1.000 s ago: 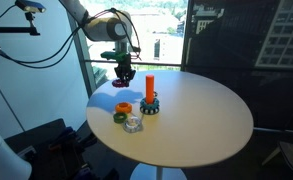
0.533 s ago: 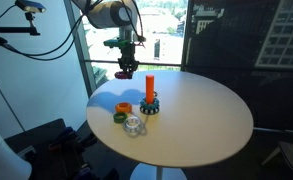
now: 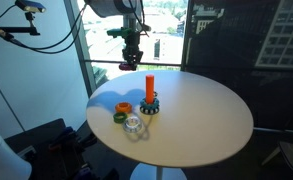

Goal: Place the red ring on the stack

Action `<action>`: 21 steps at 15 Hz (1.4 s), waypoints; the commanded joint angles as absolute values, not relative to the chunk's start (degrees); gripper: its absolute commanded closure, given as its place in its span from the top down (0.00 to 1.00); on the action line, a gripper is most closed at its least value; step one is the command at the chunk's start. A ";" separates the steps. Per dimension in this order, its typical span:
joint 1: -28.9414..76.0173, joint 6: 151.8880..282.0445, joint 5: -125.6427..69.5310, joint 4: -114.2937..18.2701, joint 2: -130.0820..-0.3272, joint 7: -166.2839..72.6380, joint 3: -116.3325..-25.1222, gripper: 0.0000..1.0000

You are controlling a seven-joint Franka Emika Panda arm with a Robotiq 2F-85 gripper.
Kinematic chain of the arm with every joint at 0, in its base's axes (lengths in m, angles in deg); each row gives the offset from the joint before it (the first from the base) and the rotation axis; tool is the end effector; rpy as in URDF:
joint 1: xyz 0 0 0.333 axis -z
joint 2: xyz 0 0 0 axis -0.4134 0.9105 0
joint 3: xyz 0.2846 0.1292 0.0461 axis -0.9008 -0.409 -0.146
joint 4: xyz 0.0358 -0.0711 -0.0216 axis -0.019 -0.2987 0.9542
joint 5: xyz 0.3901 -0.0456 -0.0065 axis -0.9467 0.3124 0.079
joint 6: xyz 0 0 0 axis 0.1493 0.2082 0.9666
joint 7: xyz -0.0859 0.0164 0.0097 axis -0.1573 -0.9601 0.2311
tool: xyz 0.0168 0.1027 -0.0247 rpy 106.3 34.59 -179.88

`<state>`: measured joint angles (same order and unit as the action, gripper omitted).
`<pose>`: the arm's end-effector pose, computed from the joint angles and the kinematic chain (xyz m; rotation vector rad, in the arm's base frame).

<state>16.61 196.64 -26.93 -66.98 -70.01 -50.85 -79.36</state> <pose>0.5694 0.1201 0.3668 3.0571 0.1545 -0.2170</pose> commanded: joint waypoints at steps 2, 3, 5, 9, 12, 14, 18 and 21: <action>17.27 193.64 -26.93 -64.94 -71.50 -53.54 -78.68 0.10; 17.44 193.43 -26.91 -64.83 -71.74 -53.98 -78.44 0.10; 17.93 192.75 -26.96 -64.83 -72.41 -54.54 -77.86 0.10; 19.43 192.04 -27.68 -65.13 -73.33 -56.01 -76.53 0.10; 20.81 191.92 -28.66 -65.18 -73.72 -56.22 -75.69 0.10; 21.34 192.16 -29.20 -65.24 -73.86 -56.69 -75.33 0.10; 21.51 193.53 -28.91 -65.53 -72.93 -55.52 -75.42 0.32; 21.49 193.53 -29.02 -65.53 -72.93 -55.56 -75.43 0.32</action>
<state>21.37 193.66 -29.03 -65.64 -72.95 -55.57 -75.31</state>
